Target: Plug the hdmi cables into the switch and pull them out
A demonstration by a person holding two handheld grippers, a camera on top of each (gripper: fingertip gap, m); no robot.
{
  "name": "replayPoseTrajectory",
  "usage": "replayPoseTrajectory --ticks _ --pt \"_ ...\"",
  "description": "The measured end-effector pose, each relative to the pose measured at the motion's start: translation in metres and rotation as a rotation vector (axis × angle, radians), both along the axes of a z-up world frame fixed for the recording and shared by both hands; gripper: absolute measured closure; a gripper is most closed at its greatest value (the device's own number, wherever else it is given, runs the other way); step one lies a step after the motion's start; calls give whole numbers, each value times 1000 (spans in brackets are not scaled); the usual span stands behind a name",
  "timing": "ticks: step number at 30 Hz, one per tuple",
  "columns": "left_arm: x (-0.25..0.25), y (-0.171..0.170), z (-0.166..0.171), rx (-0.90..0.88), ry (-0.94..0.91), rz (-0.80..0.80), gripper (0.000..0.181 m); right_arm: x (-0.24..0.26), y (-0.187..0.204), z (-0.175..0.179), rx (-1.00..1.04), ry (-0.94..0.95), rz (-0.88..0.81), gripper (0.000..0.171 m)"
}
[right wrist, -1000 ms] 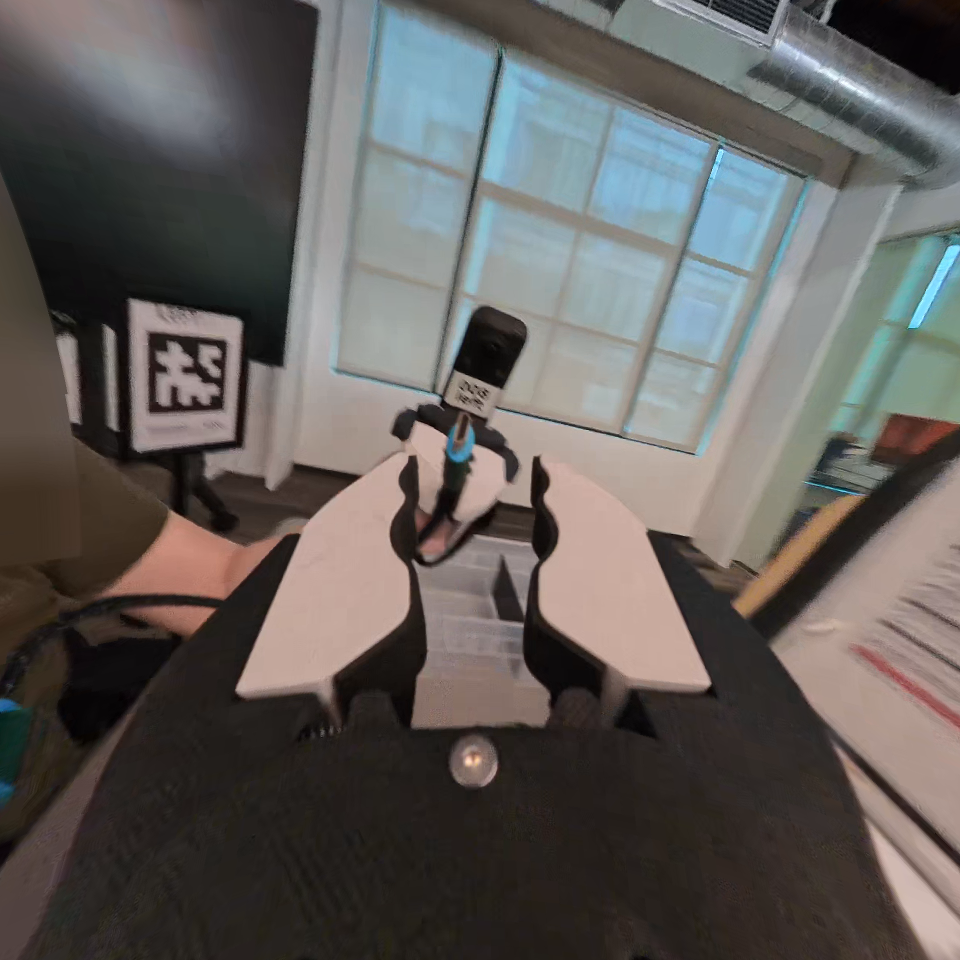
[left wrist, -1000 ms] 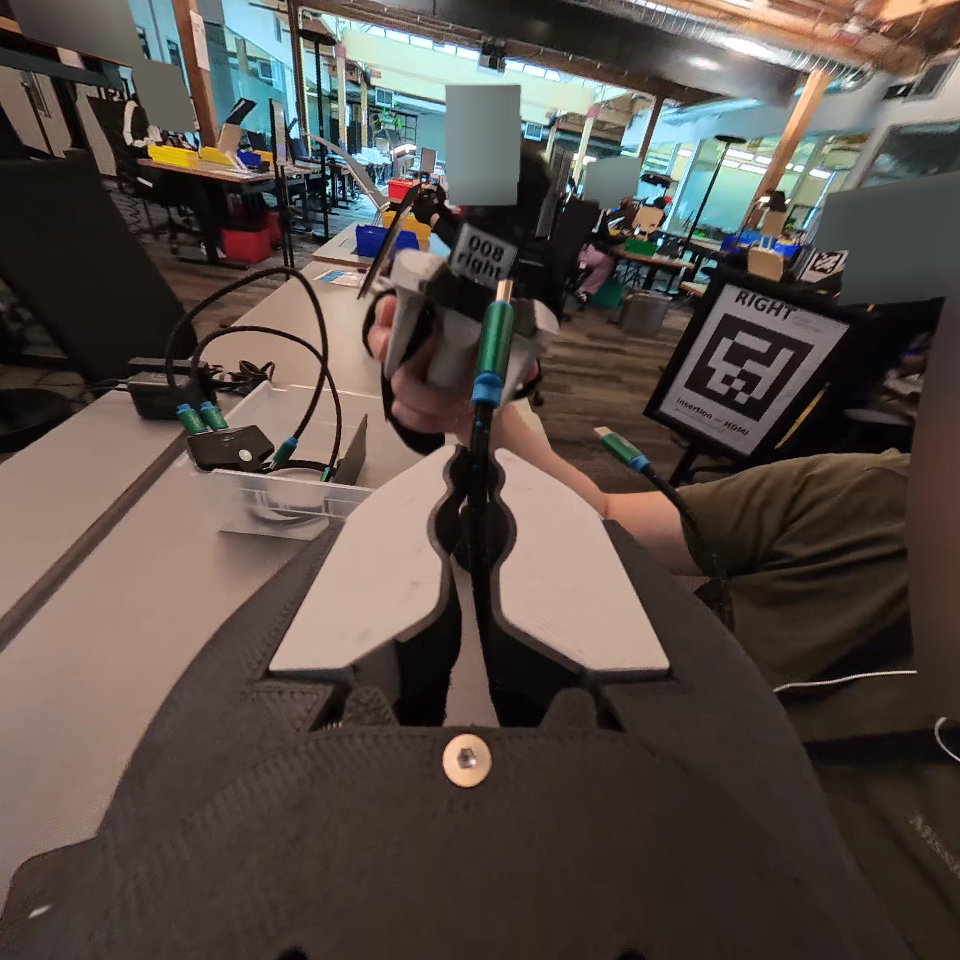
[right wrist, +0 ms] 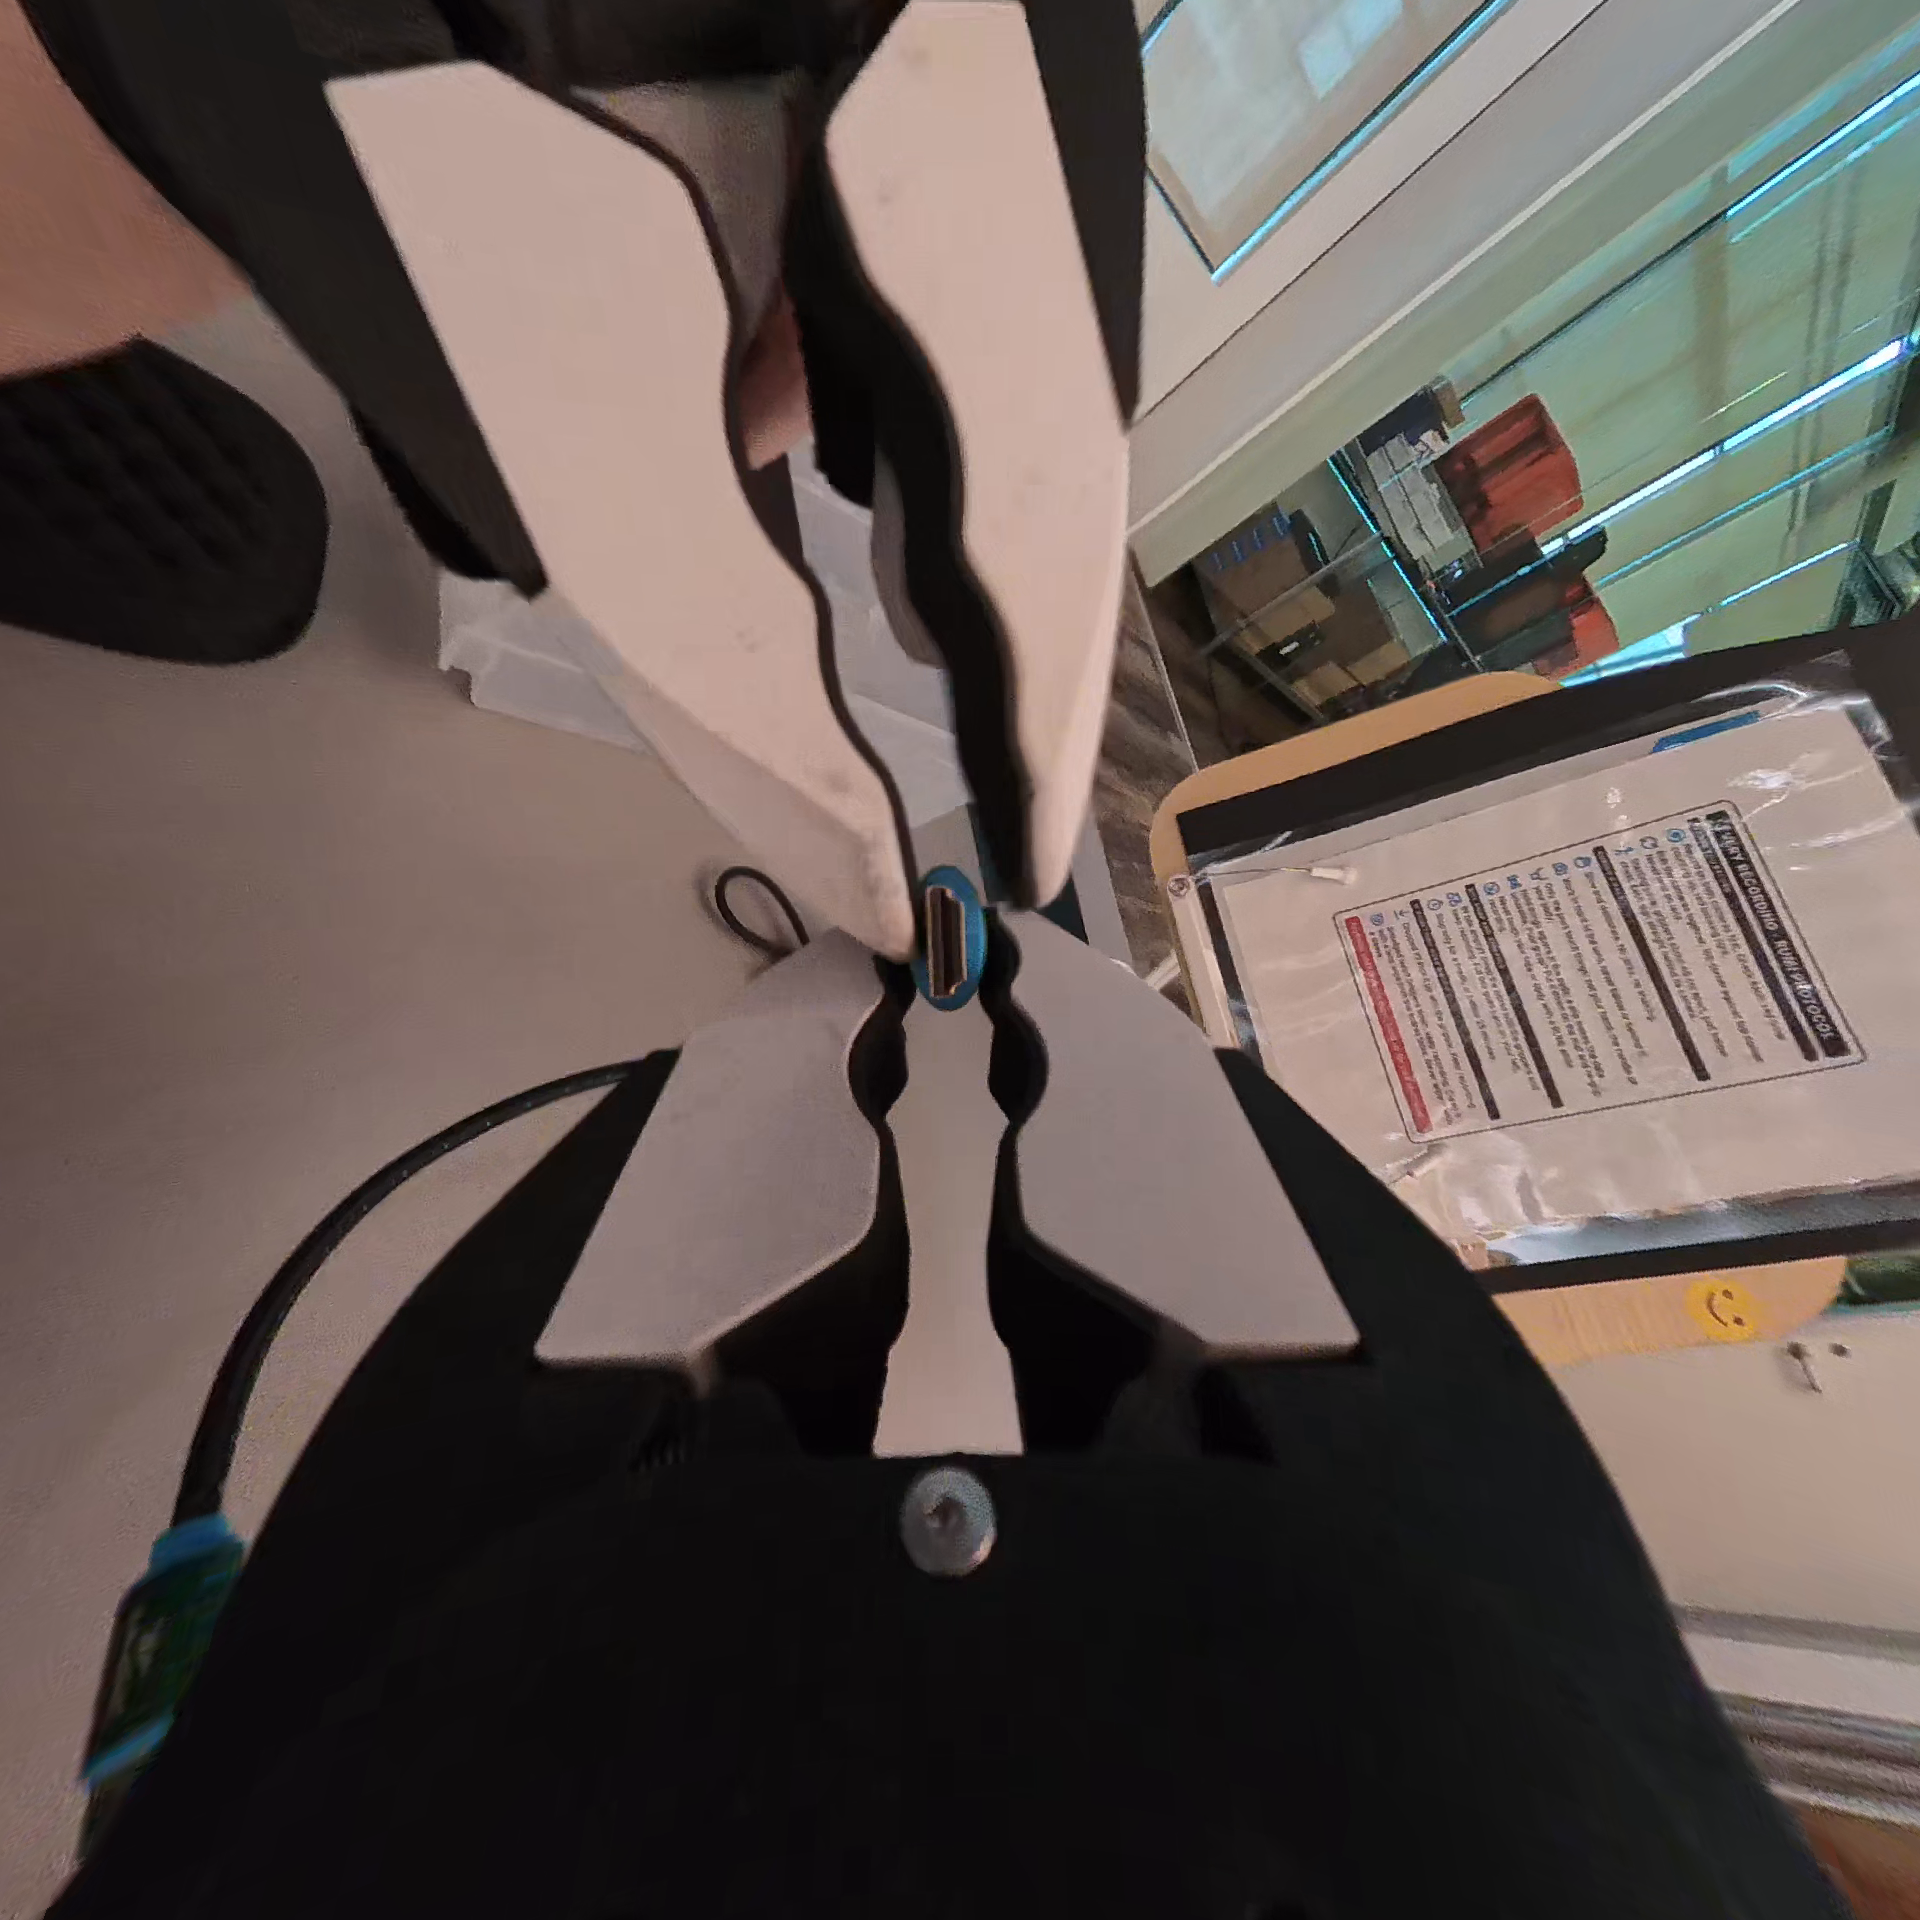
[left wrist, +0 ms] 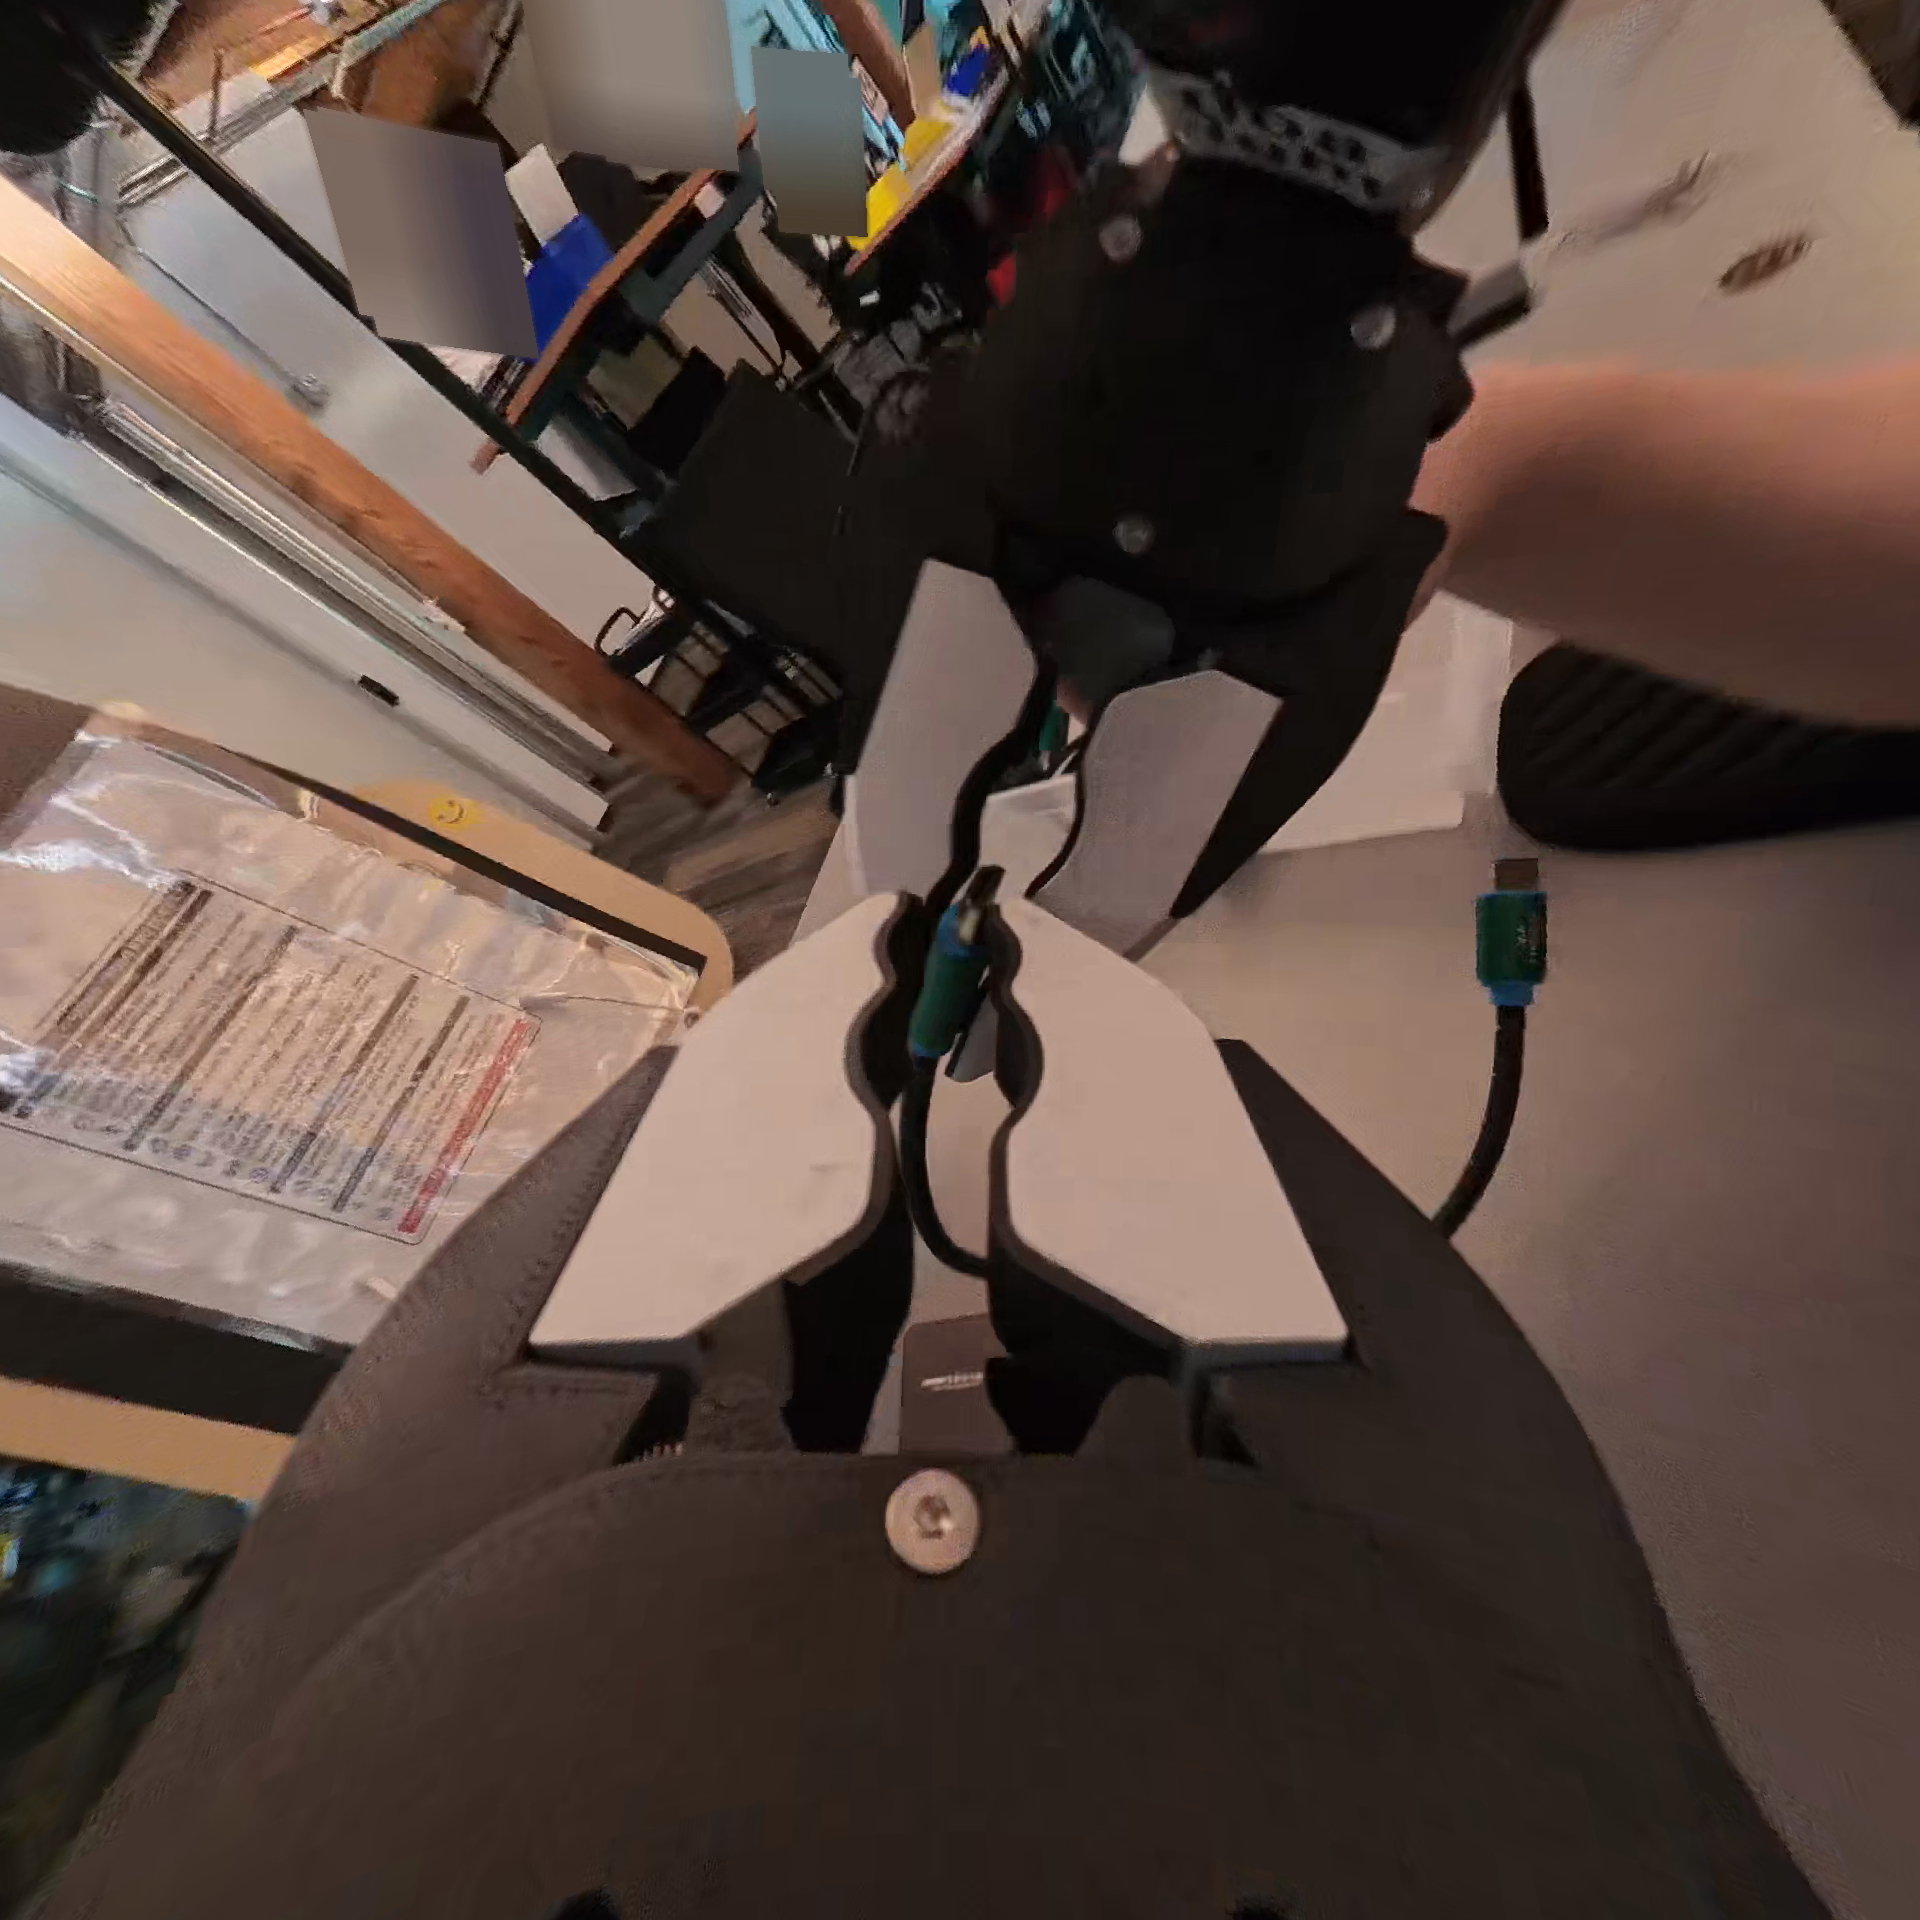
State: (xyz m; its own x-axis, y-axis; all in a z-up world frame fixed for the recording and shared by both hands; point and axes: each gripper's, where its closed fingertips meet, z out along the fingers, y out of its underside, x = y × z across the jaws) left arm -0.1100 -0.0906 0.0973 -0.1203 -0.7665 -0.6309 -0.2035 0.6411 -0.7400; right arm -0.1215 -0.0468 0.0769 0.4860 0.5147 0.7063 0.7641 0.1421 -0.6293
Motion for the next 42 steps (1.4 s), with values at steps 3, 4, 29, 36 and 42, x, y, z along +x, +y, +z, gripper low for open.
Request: replayPoseTrajectory --ticks 3,4,29,36,42 --pt "4 1 -8 38 29 25 175 4 3 -6 -1 -49 -31 159" --pt "5 2 -9 40 34 30 175 6 4 -7 -3 -60 -41 159" --pt "-31 -22 61 -679 -84 -266 176 24 -21 61 709 225 188 119" --pt "-26 -36 71 -971 -99 -425 174 -17 -19 36 1088 196 80 108" --pt "-26 -17 77 -1101 -155 -441 175 -23 -43 55 1073 539 110 110"
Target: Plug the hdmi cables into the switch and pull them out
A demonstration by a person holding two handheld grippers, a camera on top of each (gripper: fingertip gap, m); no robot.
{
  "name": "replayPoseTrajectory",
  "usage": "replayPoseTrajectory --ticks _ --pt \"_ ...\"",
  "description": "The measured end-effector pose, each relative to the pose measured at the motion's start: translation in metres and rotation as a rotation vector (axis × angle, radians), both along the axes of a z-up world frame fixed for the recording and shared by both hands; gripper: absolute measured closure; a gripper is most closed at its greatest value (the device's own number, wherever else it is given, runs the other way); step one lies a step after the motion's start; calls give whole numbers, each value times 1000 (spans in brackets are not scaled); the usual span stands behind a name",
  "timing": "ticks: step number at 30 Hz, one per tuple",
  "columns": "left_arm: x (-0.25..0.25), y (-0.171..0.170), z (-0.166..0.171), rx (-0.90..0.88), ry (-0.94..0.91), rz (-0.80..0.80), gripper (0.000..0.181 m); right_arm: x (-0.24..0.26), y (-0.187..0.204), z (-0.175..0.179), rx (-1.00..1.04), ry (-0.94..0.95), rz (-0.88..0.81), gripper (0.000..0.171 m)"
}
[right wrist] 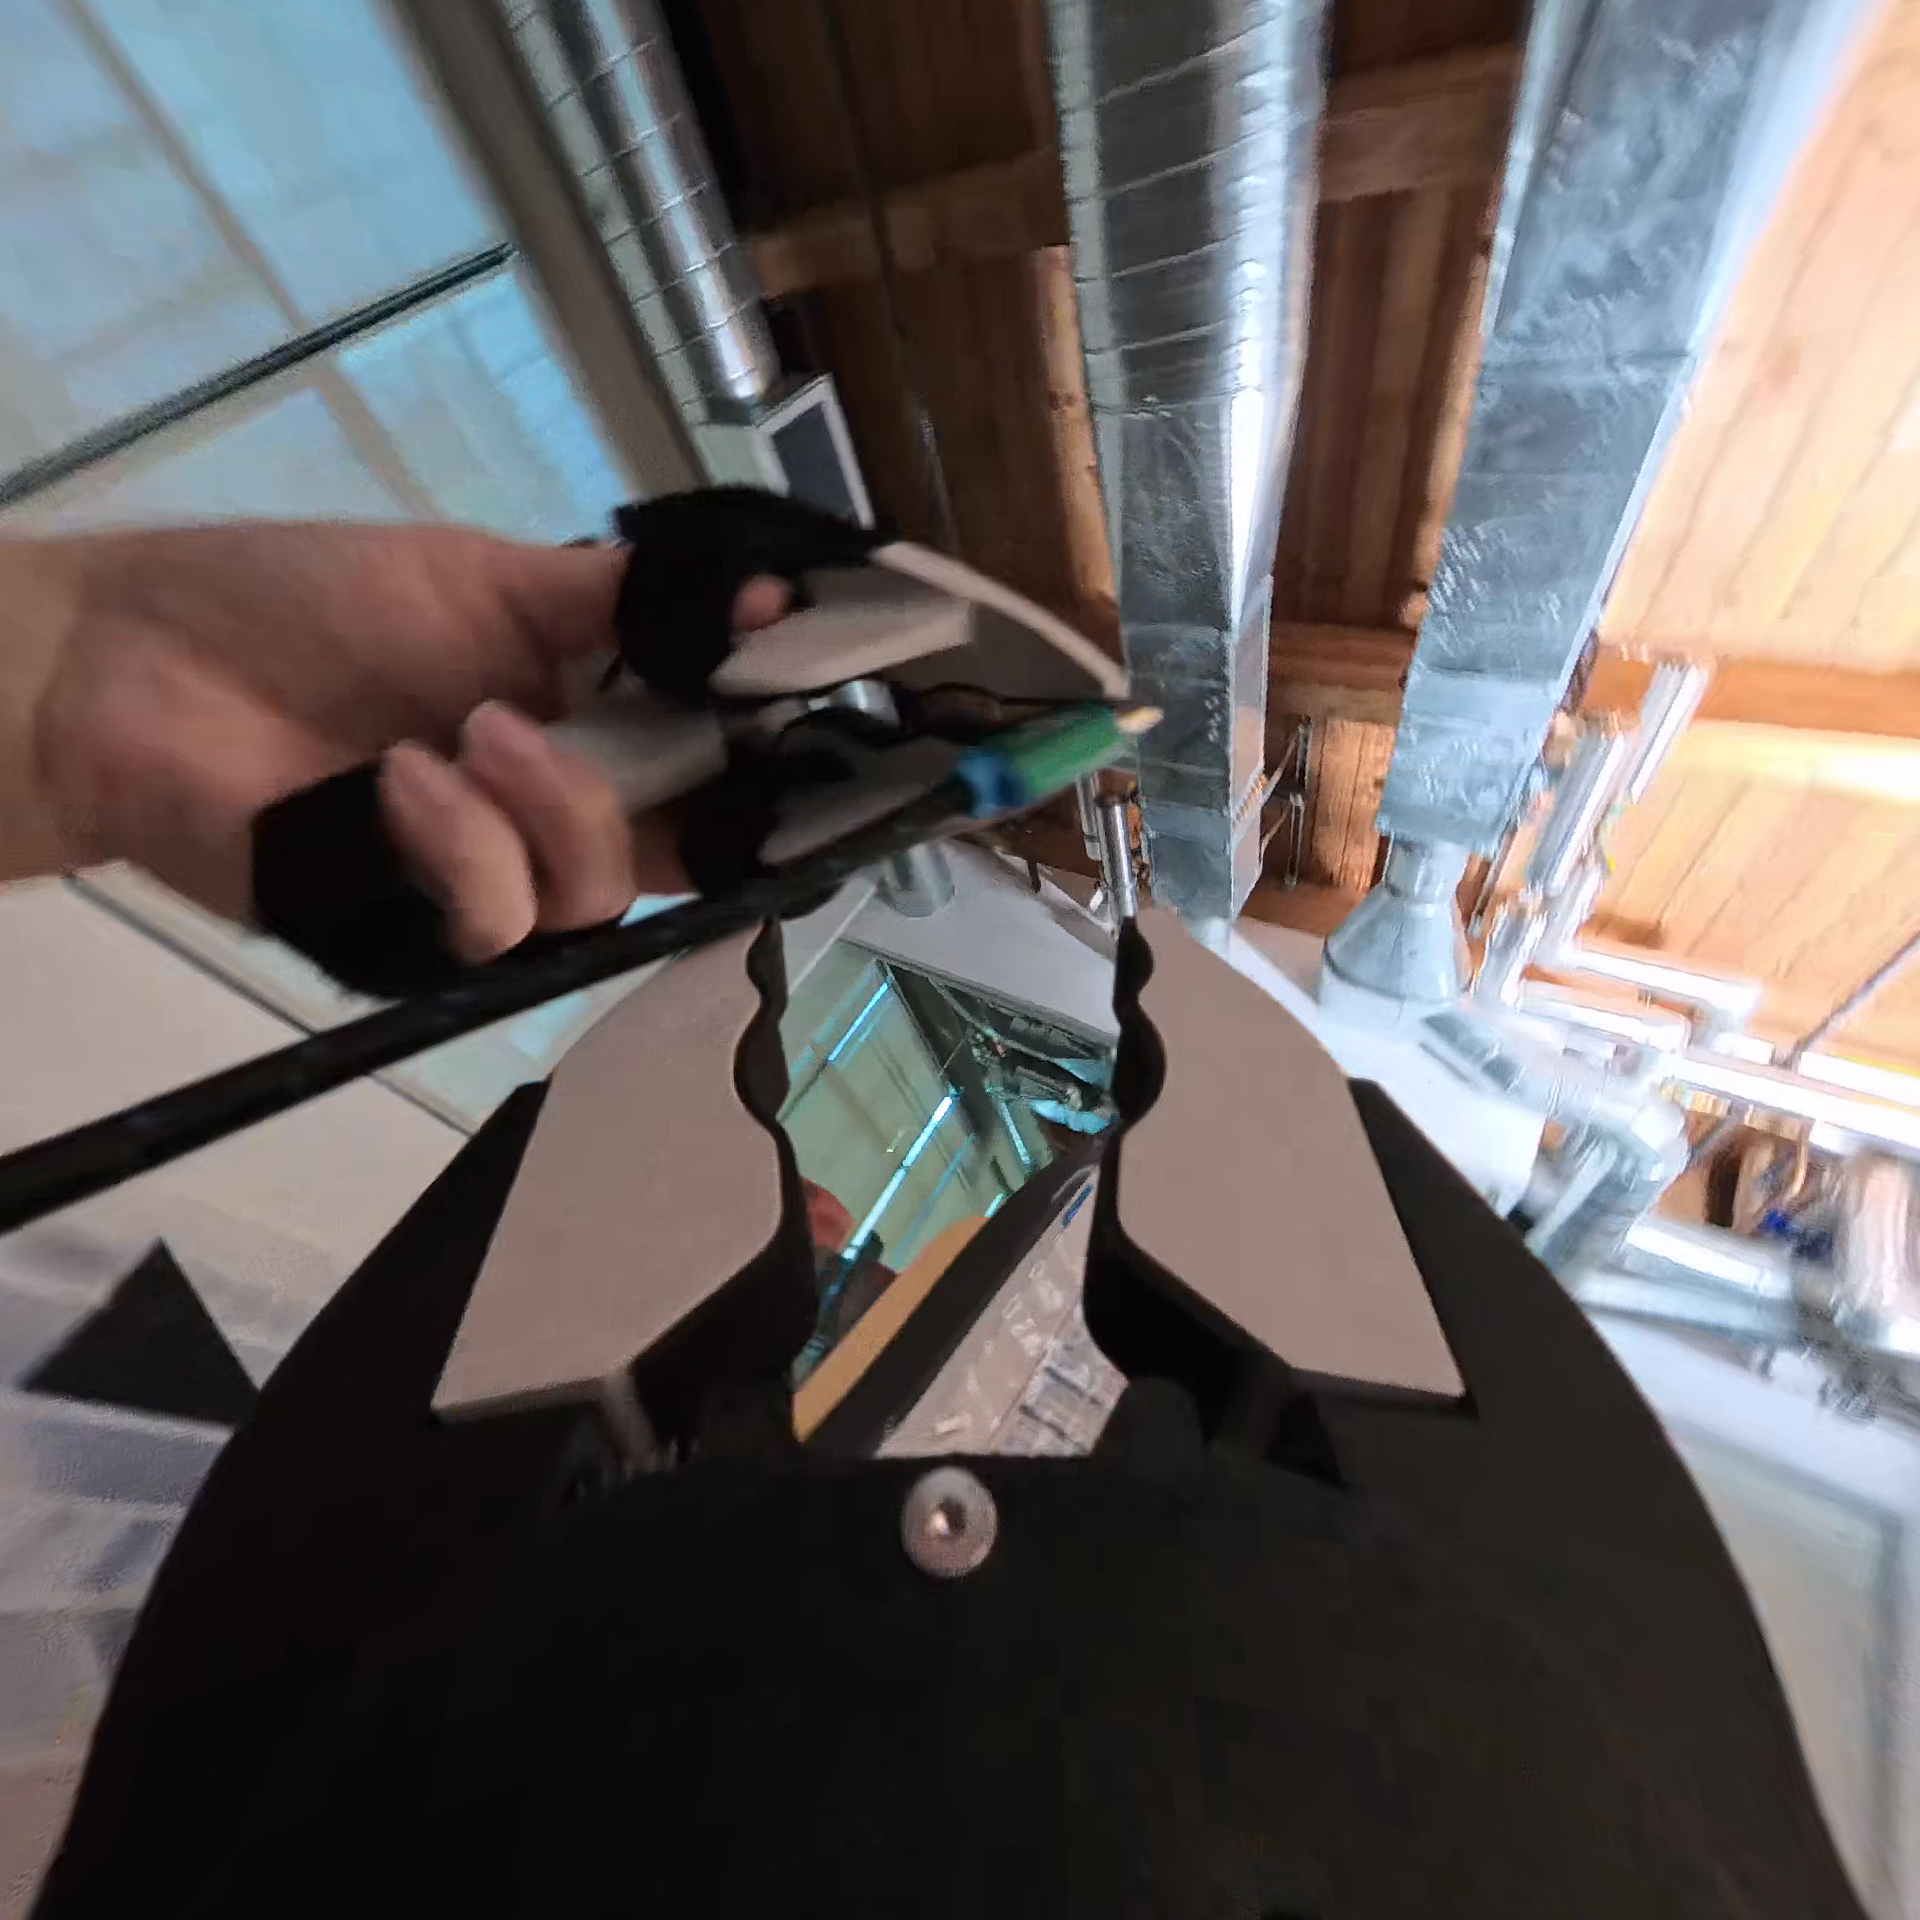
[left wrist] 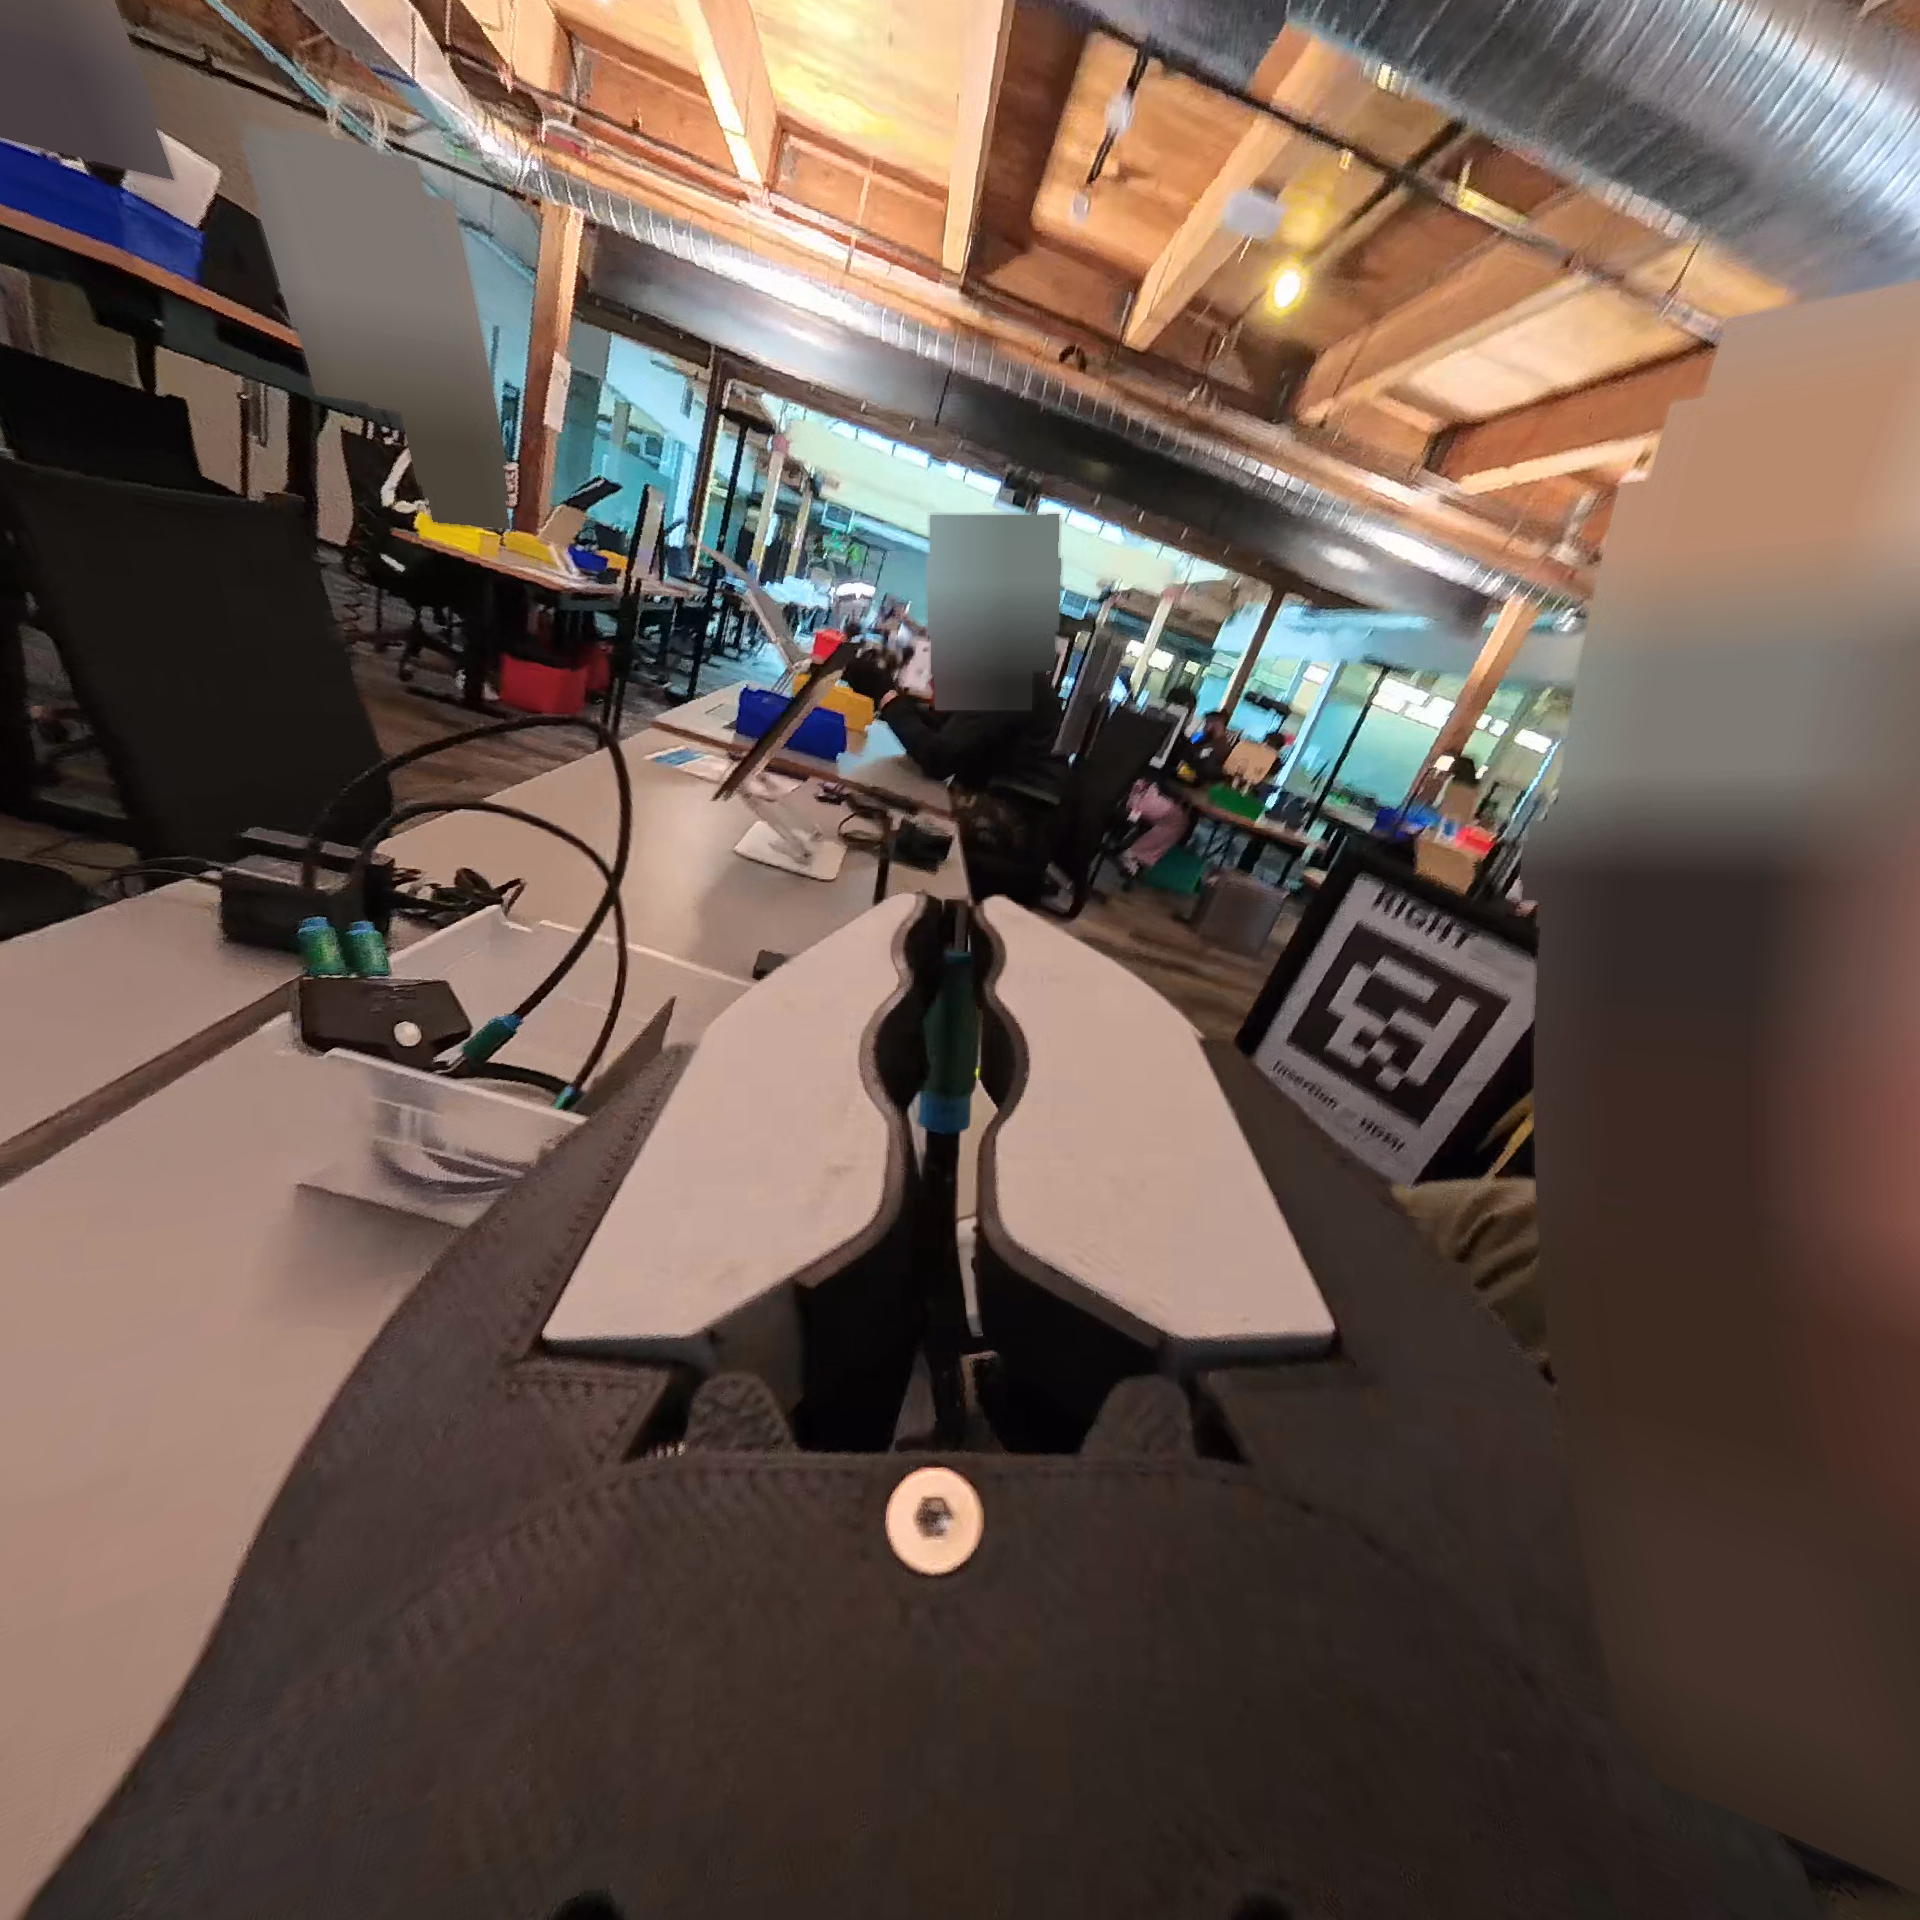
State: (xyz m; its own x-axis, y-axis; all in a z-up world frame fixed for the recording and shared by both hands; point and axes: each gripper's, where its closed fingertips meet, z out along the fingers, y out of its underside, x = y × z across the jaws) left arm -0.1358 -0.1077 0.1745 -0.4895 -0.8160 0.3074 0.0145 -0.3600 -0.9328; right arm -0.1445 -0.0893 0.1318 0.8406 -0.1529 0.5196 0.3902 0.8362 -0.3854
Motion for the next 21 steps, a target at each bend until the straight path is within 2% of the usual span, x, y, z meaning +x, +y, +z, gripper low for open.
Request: replayPoseTrajectory --ticks 2,4,7,11,13,15,18,19,21 --pt "-2 15 4 -55 -21 44 175 11 -4 8 -39 112 90 114" --pt "-3 28 5 -87 -35 92 175 7 -7 9 -52 105 155 112" --pt "-2 30 2 -113 -8 57 174 5 11 1 -57 -35 -46 117" --pt "-4 24 2 -108 3 28 175 15 17 -3 15 -196 -218 117" --pt "-6 17 4 -90 0 14 174 21 17 -4 58 -265 -282 118" --pt "-7 9 6 -85 -2 -6 175 20 21 -11 37 -324 -279 118" --pt "-12 -6 12 -152 -10 -97 175 14 16 -11 176 -426 -438 117" --pt "-13 -10 13 -176 -10 -126 175 7 18 -16 180 -470 -439 117" --pt "-12 -18 11 -176 4 -152 175 -3 22 -23 109 -455 -330 119"
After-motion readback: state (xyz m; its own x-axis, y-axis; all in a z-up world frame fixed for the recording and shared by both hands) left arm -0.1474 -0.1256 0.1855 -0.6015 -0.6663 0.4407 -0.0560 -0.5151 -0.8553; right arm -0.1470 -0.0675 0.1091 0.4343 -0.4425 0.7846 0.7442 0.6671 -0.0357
